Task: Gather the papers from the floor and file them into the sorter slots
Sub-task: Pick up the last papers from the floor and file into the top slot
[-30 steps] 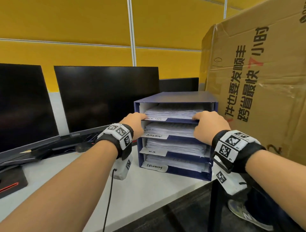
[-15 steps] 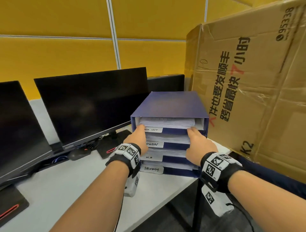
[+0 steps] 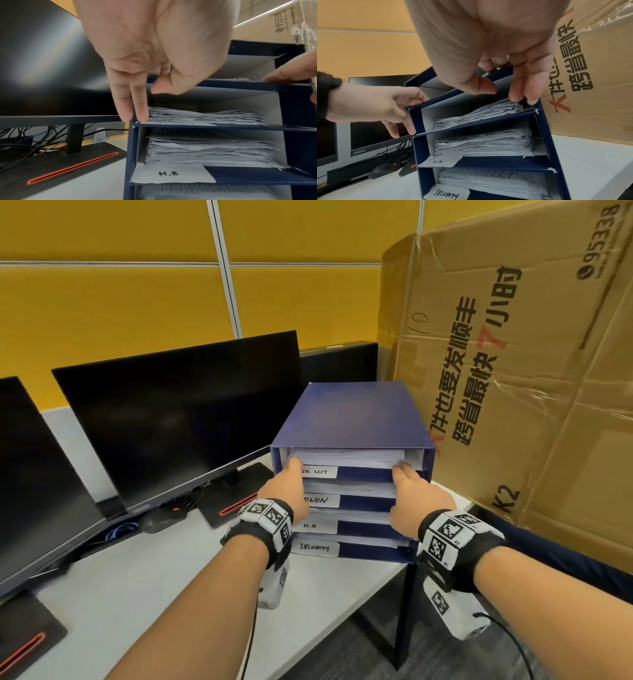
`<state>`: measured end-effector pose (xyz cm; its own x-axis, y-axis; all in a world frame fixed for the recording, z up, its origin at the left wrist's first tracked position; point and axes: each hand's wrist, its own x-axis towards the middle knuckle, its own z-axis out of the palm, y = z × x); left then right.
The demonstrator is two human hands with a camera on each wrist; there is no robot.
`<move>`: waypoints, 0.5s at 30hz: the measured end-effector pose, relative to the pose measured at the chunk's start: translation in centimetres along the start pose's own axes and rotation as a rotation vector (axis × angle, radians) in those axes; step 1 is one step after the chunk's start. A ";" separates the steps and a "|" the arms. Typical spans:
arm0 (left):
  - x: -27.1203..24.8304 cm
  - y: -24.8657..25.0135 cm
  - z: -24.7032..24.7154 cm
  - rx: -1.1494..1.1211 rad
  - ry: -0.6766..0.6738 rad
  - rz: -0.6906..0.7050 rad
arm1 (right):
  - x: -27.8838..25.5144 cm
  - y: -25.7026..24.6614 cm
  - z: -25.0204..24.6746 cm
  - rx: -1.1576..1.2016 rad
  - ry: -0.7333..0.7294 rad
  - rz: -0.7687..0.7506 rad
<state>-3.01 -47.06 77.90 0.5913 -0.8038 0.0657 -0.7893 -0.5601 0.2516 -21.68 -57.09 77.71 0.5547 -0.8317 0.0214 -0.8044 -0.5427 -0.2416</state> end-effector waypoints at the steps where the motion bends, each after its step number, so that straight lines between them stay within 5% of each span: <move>1: 0.0 -0.1 -0.1 0.004 -0.004 0.002 | -0.1 -0.1 0.0 0.006 0.006 0.012; 8: 0.6 0.3 0.2 0.012 0.047 0.018 | 1.1 0.1 -0.9 0.177 0.007 0.060; 15: 2.2 1.2 0.3 -0.333 0.060 -0.128 | 2.1 0.0 -0.9 0.350 0.003 0.159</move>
<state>-2.70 -49.58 78.02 0.6982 -0.7127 0.0675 -0.6172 -0.5514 0.5613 -20.71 -58.98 78.61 0.4274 -0.9032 -0.0403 -0.7590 -0.3342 -0.5588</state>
